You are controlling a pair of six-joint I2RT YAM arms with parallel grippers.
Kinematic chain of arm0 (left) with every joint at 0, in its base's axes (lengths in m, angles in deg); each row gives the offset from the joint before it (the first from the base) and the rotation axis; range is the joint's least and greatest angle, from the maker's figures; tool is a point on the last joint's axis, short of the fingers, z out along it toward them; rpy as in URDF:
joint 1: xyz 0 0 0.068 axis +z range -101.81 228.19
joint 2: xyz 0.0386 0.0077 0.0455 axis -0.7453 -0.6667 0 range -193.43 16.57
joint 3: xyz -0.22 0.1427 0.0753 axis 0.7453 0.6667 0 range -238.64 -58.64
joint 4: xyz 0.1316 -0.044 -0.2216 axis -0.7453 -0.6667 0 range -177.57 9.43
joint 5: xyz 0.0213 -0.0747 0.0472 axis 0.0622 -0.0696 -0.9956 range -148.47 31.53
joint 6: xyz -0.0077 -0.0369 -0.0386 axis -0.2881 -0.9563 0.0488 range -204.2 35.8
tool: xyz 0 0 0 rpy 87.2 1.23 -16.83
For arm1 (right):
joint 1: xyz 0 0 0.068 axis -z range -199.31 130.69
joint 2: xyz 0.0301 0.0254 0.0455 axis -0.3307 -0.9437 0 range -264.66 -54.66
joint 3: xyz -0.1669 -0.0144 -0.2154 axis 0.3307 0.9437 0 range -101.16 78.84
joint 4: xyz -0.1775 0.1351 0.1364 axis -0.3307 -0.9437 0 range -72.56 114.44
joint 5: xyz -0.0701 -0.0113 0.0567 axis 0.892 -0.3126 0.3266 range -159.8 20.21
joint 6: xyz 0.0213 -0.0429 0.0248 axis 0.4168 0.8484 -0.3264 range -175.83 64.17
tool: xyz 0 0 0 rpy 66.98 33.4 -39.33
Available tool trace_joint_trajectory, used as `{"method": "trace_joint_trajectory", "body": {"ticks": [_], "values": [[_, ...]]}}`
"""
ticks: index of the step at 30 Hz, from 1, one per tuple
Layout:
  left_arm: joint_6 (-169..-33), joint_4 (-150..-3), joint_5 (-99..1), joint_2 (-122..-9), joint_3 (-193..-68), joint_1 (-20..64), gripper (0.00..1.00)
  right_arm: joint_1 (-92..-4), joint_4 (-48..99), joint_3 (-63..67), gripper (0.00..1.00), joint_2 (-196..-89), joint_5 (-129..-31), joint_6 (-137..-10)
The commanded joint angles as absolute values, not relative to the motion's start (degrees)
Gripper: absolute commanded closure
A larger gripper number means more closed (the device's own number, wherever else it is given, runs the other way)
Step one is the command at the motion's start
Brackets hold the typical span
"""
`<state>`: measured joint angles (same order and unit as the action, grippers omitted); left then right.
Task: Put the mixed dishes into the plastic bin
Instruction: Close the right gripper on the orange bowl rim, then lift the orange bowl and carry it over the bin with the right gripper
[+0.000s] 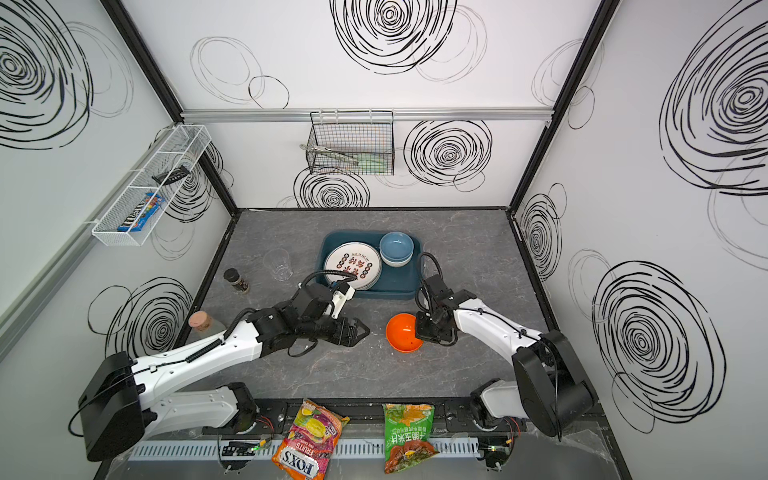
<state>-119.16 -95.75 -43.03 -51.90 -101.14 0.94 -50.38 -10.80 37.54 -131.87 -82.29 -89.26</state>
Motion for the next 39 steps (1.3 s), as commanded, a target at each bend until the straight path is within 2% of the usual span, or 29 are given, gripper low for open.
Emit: {"method": "trace_joint_trajectory", "body": {"ticks": [1, 17, 39], "values": [[-119.3, -94.2, -44.0, -50.6, -100.1, 0.9, 0.15, -51.8, -11.7, 34.4, 0.94, -132.5, -81.1, -89.9], [-122.7, -93.5, -45.5, -42.3, -96.4, 6.8, 0.14, -52.7, -18.8, 21.9, 0.98, -135.0, -80.2, -84.2], [-124.8, -96.7, -40.1, -34.5, -94.7, 22.5, 0.14, -43.7, -24.5, -5.8, 0.98, -151.3, -80.3, -78.4]]}}
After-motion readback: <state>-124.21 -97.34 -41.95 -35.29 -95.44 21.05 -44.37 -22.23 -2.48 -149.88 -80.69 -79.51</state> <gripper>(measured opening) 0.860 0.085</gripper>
